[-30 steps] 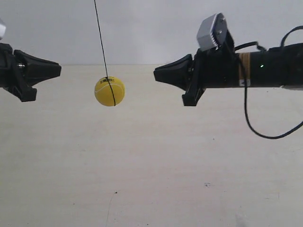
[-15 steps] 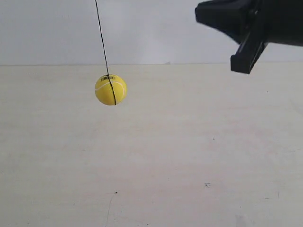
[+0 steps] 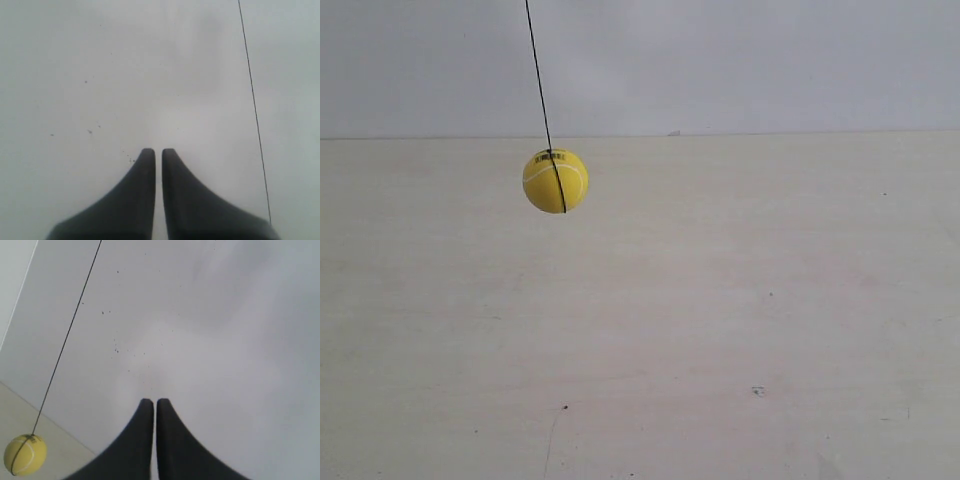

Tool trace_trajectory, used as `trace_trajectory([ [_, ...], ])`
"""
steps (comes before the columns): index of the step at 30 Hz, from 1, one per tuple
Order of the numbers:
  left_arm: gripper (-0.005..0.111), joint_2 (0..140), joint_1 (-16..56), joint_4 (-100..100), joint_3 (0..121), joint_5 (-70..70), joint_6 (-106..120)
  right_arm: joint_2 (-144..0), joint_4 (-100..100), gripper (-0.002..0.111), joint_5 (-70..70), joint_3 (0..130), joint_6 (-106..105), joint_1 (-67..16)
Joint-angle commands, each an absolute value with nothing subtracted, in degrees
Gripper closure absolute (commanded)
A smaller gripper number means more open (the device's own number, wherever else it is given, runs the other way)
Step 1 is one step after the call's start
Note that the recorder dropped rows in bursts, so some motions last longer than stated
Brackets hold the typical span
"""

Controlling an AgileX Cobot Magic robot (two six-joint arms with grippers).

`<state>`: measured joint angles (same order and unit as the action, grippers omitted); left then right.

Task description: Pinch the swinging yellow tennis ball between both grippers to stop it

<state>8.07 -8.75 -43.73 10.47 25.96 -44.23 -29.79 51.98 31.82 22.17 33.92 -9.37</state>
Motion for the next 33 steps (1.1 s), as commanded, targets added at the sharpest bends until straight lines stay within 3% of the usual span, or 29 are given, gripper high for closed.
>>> trace_trajectory([
  [1,0.102,7.9,-7.6,-43.3,8.8,25.4,-48.6,-28.1,51.4,0.108,31.6,21.6,41.1,-9.1],
  [33,0.102,7.9,-7.3,-43.3,8.8,25.1,-48.5,-28.1,49.4,0.108,34.5,21.5,43.4,-9.1],
])
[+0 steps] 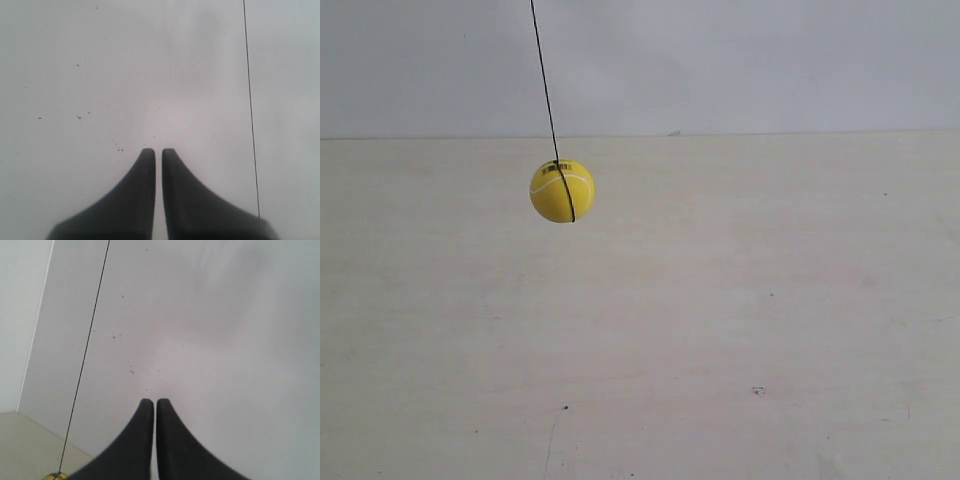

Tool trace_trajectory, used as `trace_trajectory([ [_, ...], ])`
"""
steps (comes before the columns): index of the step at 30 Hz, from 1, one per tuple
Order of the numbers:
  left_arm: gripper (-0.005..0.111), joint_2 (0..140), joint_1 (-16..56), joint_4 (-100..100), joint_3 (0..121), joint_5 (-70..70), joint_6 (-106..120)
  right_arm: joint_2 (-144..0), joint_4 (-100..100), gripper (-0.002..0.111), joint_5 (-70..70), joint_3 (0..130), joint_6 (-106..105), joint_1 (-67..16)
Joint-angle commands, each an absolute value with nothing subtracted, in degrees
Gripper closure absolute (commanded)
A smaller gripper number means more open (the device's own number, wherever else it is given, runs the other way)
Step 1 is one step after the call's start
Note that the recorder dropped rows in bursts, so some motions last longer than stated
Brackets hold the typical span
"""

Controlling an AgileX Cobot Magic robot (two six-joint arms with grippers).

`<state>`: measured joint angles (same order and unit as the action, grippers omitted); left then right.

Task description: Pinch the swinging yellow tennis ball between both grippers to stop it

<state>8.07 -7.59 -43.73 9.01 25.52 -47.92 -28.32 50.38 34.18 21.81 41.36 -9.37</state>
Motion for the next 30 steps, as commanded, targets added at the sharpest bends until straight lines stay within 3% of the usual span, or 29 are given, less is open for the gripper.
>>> trace_trajectory([
  [1,0.102,7.9,-7.3,-43.3,8.8,25.1,-48.5,-28.1,48.6,0.108,34.3,21.3,43.7,-9.1],
  [7,0.102,7.9,-7.4,-43.3,8.8,25.3,-48.5,-21.0,36.4,0.108,15.6,18.5,36.6,-9.1],
  [12,0.102,7.9,-7.4,-43.3,8.8,25.3,-48.5,-9.9,16.1,0.108,-1.4,15.4,11.7,-9.1],
  [17,0.102,7.9,-7.4,-43.3,8.8,25.3,-48.5,0.0,4.9,0.108,-6.4,10.3,-4.5,-9.1],
  [27,0.102,7.8,-7.4,-43.3,8.8,25.0,-48.5,0.0,1.6,0.108,-6.6,0.0,-4.8,-9.1],
  [30,0.102,7.8,-7.4,-43.3,8.8,25.0,-48.5,0.0,0.5,0.108,-14.8,0.0,-4.5,-9.1],
])
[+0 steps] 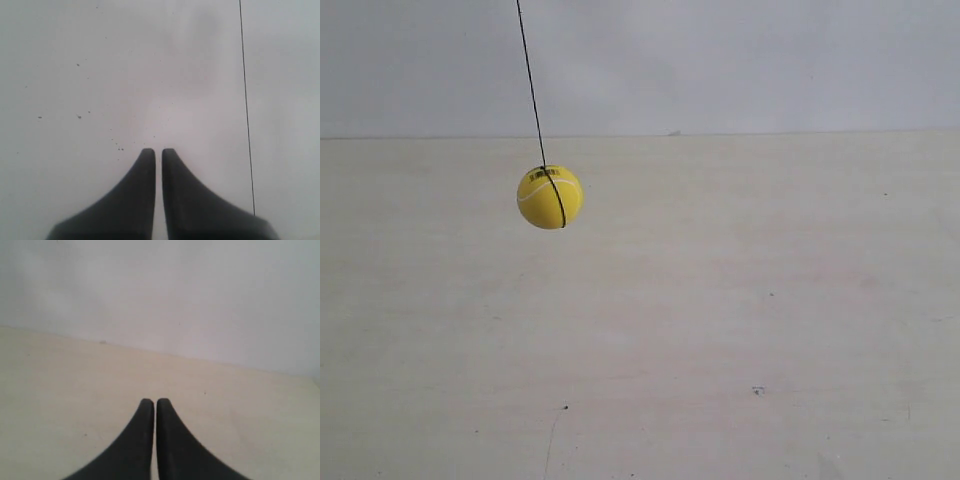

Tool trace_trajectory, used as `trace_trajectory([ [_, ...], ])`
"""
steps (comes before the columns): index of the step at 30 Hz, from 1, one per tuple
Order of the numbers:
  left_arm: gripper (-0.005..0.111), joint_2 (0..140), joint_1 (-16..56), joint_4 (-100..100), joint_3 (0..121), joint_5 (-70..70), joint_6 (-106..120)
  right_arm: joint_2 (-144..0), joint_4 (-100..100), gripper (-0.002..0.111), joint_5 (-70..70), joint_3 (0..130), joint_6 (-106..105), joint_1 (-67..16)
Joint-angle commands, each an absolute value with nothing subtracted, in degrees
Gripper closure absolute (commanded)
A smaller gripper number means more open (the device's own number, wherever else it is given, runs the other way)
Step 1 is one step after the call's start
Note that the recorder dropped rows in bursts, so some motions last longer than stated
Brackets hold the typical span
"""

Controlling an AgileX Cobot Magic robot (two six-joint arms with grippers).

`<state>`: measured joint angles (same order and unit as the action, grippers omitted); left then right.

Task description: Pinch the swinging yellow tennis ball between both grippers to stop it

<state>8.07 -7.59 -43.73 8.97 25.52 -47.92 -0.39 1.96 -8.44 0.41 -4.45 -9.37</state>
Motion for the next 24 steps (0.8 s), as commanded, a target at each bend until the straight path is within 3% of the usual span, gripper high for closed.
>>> trace_trajectory([
  [1,0.102,7.8,-7.4,-43.3,8.8,25.0,-48.5,0.0,0.5,0.108,-16.4,0.0,-4.5,-9.1],
  [24,0.102,7.8,-7.4,-43.3,8.8,25.2,-48.5,0.0,0.5,0.108,-19.5,0.0,-3.9,-9.1],
])
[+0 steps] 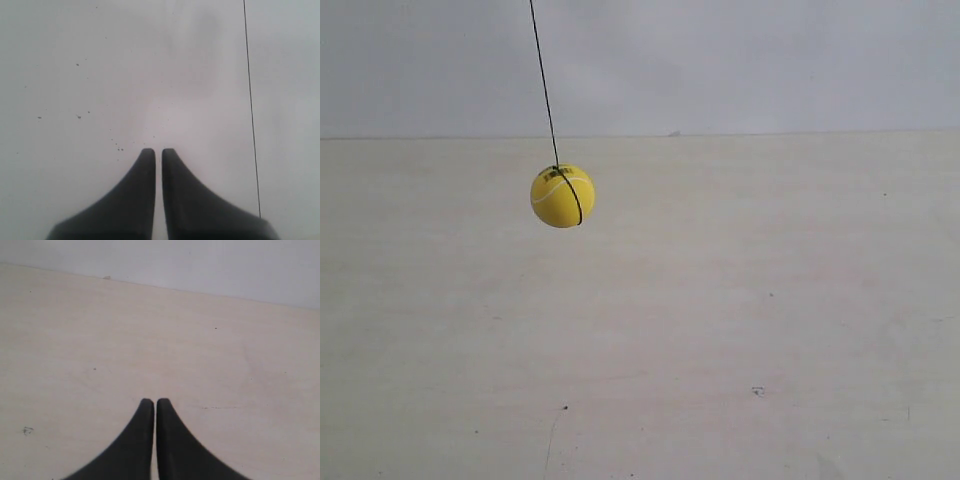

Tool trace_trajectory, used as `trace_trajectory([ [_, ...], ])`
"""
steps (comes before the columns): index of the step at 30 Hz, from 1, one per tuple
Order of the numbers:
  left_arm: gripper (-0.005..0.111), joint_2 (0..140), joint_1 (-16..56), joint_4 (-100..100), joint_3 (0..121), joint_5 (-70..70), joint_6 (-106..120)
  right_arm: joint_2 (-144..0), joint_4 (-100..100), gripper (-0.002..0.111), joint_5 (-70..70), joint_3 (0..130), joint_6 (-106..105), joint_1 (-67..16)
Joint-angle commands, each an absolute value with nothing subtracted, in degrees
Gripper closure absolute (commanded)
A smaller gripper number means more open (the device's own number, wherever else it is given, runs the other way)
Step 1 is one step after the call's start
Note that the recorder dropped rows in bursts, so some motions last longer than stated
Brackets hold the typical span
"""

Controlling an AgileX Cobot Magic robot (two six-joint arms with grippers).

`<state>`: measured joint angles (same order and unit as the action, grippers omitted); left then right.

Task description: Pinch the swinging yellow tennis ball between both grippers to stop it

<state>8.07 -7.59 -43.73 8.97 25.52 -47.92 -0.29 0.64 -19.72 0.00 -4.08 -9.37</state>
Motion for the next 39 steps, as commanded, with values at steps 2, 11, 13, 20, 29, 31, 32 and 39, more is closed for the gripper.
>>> trace_trajectory([
  [2,0.102,7.8,-7.4,-43.3,8.8,25.2,-48.5,0.0,0.5,0.108,-19.5,0.0,-3.9,-9.1],
  [11,0.102,7.8,-7.4,-43.3,8.8,25.2,-48.5,0.0,0.5,0.108,-19.5,0.0,-3.8,-9.1],
  [13,0.102,7.8,-7.4,-43.3,8.8,24.8,-46.7,0.0,0.5,0.108,-19.5,0.0,-3.8,-9.1],
  [20,0.102,5.9,-7.4,-12.3,0.5,11.7,-13.8,0.0,0.5,0.108,-19.5,0.0,-3.8,-9.1],
  [29,0.102,0.0,-7.4,-3.9,0.0,-17.7,2.9,0.0,0.5,0.108,-19.8,0.0,-3.6,-9.1],
  [31,0.102,0.0,-7.4,-3.7,0.0,-19.2,3.8,0.0,0.5,0.108,-19.5,0.0,-3.6,-9.1],
  [32,0.102,0.0,-7.4,-3.6,0.0,-19.2,4.0,0.0,0.5,0.108,-19.5,0.0,-3.6,-9.1],
  [39,0.102,0.0,-7.4,-3.4,0.0,-18.1,2.5,0.0,0.5,0.108,-19.5,0.0,-3.6,-9.1],
])
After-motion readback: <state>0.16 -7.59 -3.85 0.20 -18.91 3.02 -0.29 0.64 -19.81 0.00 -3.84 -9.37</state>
